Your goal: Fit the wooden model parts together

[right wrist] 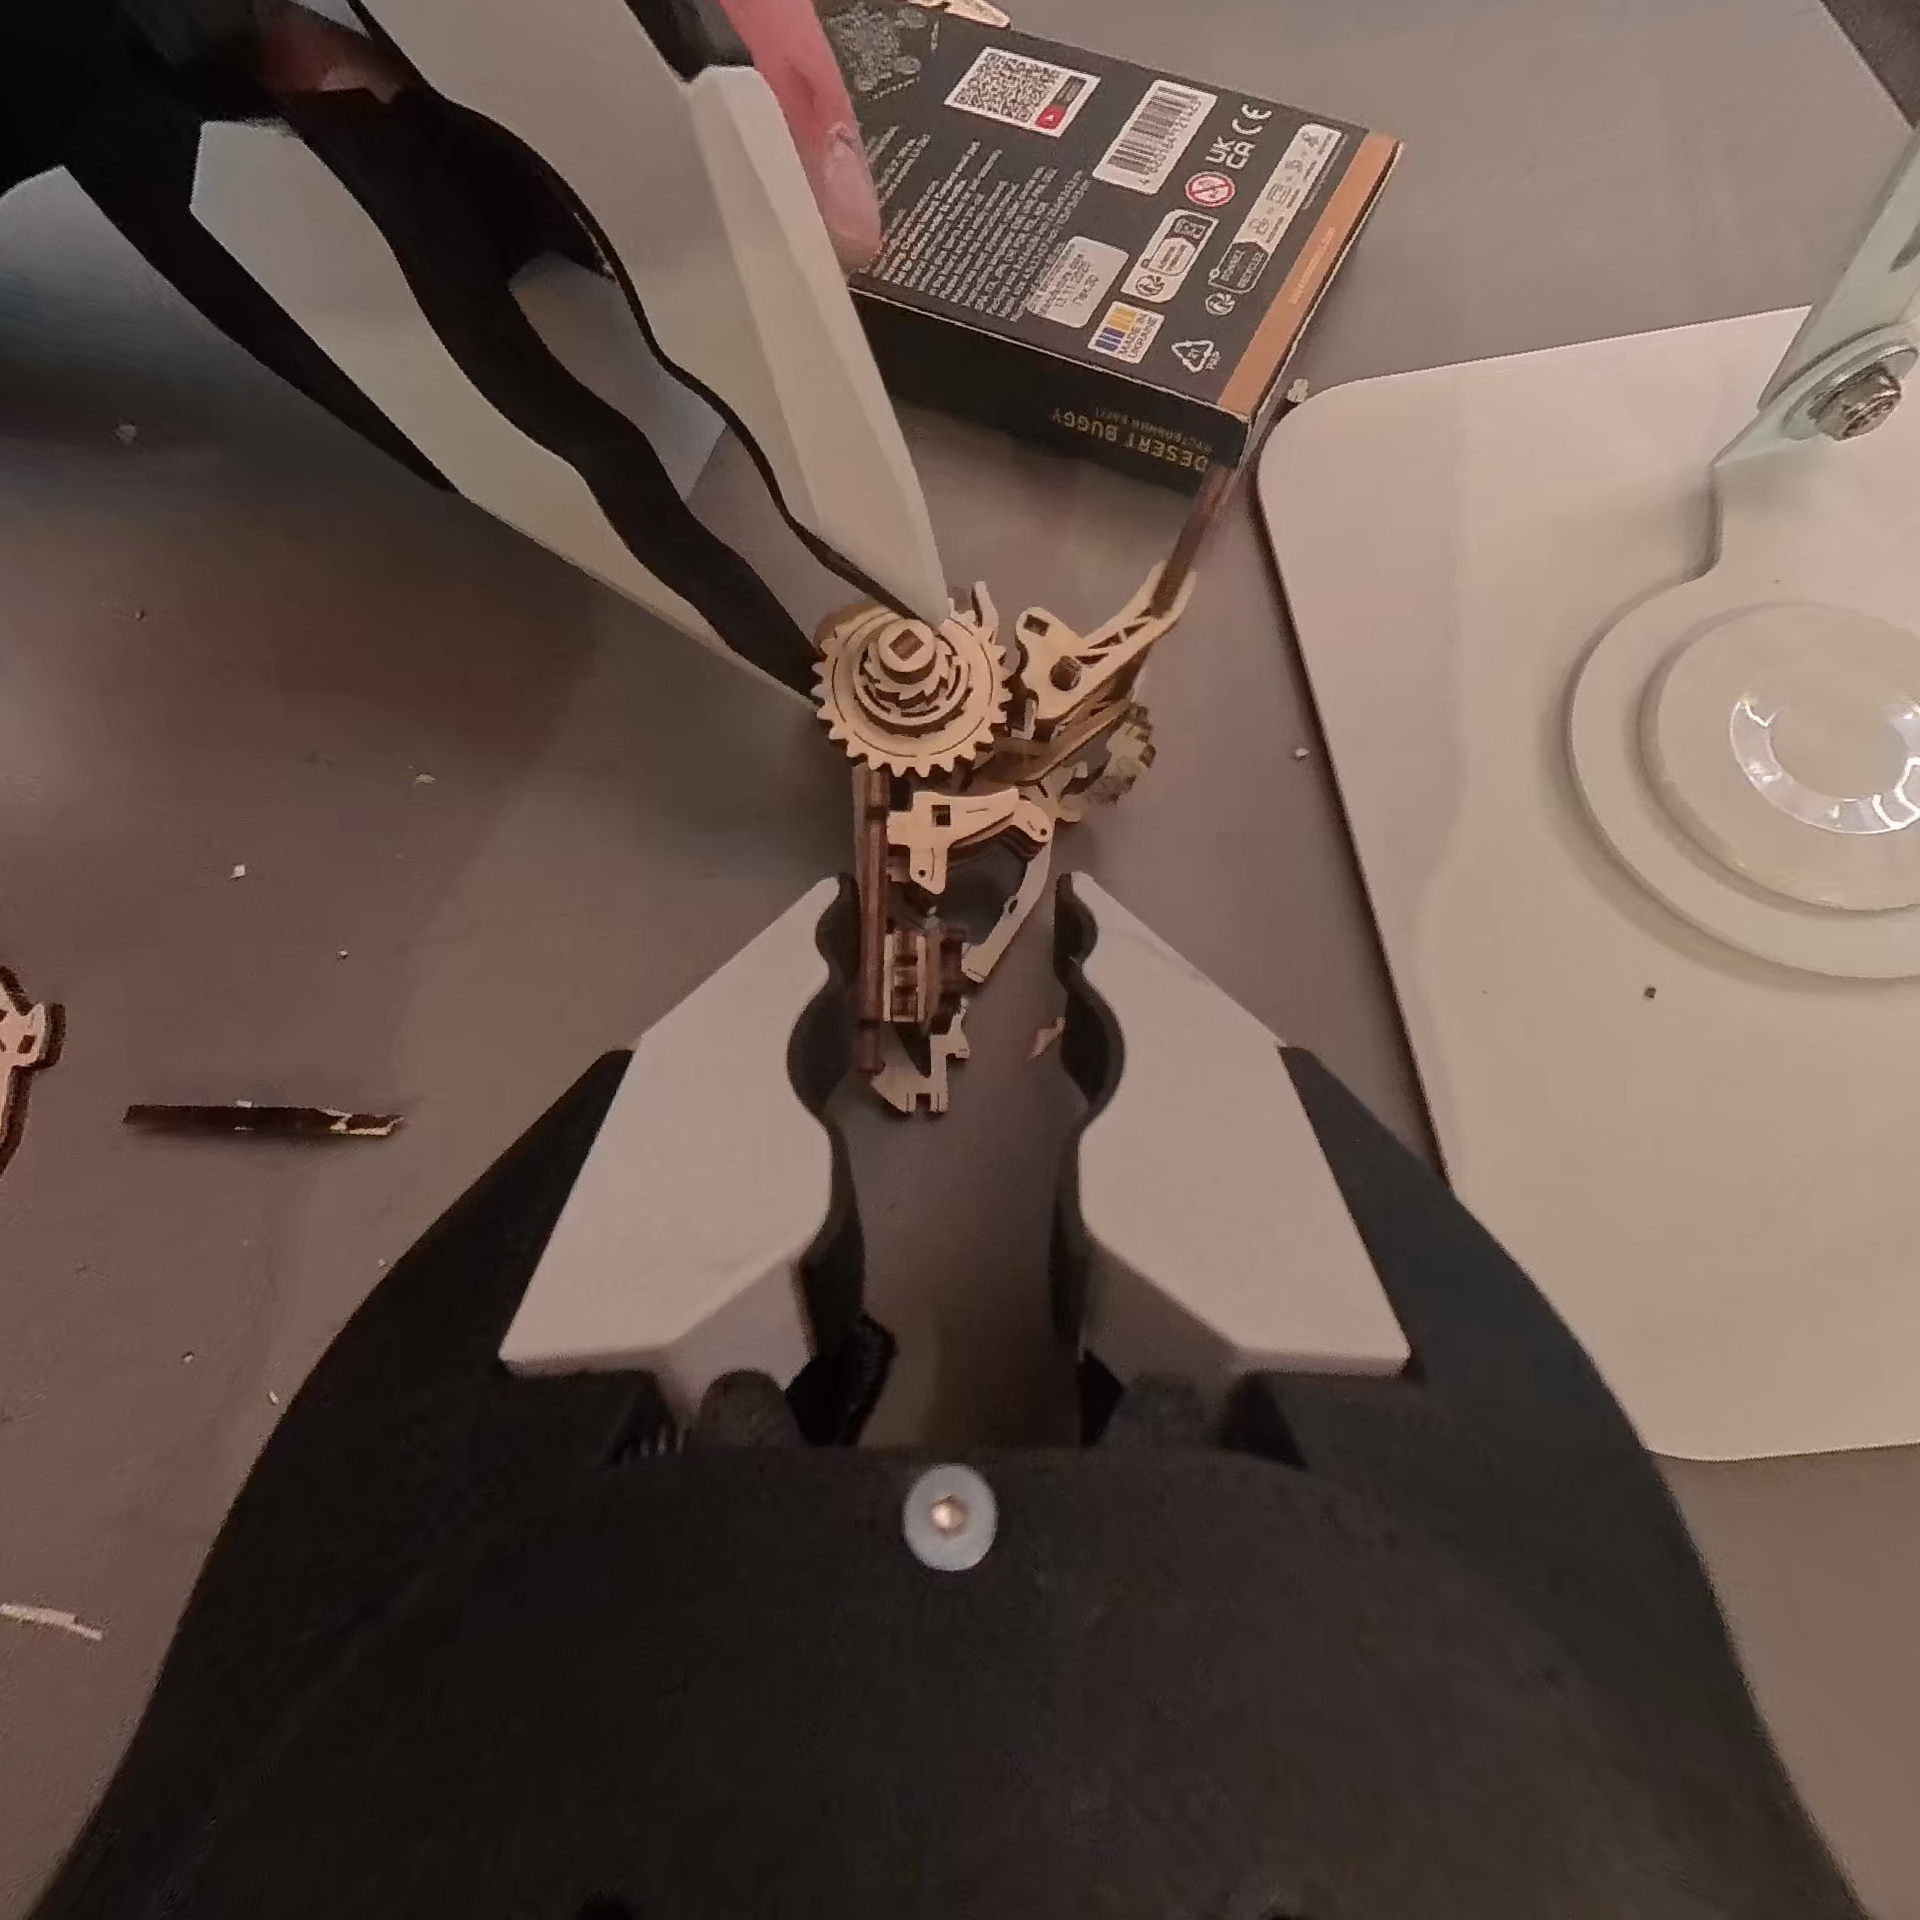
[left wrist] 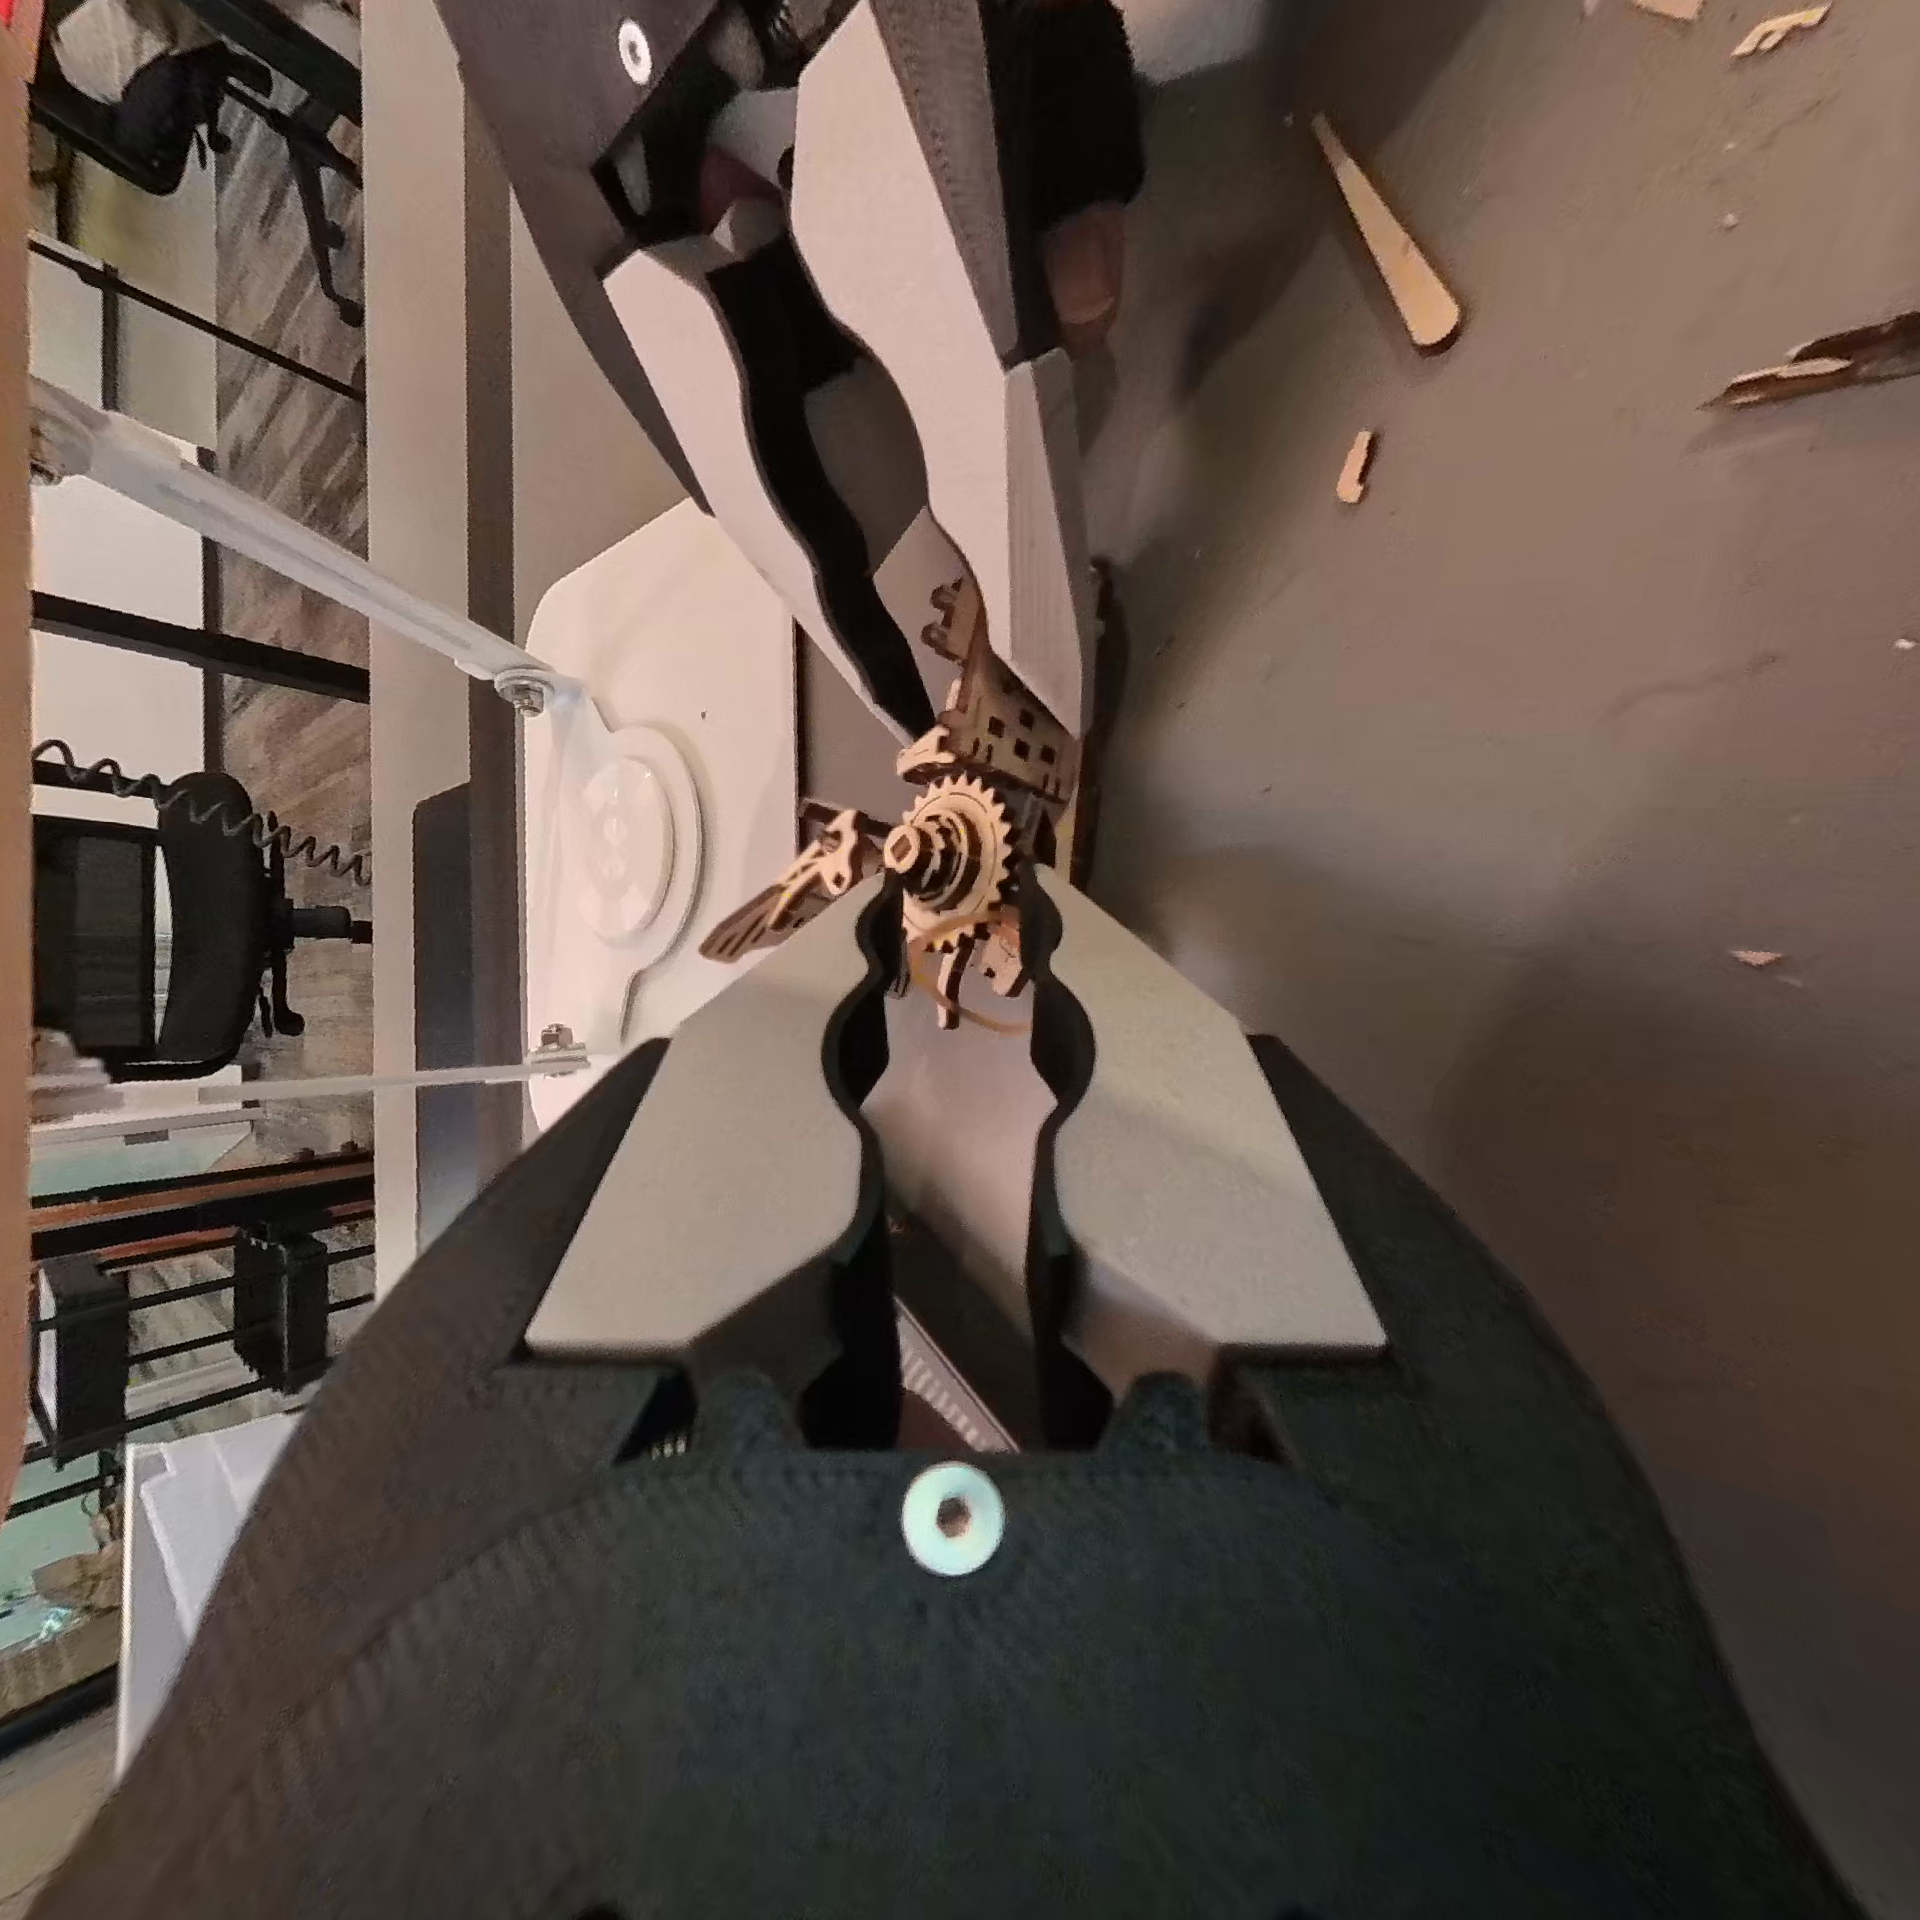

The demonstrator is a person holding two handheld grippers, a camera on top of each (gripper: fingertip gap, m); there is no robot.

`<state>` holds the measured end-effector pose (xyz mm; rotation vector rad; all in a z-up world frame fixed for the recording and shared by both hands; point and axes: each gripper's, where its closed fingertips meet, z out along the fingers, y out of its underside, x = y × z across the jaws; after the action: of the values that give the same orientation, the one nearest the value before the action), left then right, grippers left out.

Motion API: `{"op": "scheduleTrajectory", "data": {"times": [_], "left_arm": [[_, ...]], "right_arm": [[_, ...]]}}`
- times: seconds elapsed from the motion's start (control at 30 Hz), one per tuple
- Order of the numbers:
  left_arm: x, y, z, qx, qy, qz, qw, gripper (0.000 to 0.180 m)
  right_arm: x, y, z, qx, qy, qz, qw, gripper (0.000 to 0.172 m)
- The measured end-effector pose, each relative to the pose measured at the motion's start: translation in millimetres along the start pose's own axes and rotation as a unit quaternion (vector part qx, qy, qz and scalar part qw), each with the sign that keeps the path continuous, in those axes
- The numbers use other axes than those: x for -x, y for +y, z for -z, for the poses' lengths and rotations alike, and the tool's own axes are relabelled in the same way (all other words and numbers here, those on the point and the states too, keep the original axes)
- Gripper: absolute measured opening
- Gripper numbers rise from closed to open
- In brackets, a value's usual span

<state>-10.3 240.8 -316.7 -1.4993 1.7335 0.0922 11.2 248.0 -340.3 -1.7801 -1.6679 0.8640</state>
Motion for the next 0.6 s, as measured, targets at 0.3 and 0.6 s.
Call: {"op": "scheduleTrajectory", "data": {"times": [0.3, 0.6], "left_arm": [[2.1, 0.3, 9.3, -0.009, 0.0, 0.109, 0.994, 0.035], [-2.0, 5.6, -2.3, 0.016, -0.009, 0.145, 0.989, 0.024]], "right_arm": [[1.1, -1.0, 0.1, -0.009, -0.005, 0.003, 1.0, 0.034], [0.8, -1.2, 0.2, -0.014, -0.005, 0.005, 1.0, 0.033]]}}
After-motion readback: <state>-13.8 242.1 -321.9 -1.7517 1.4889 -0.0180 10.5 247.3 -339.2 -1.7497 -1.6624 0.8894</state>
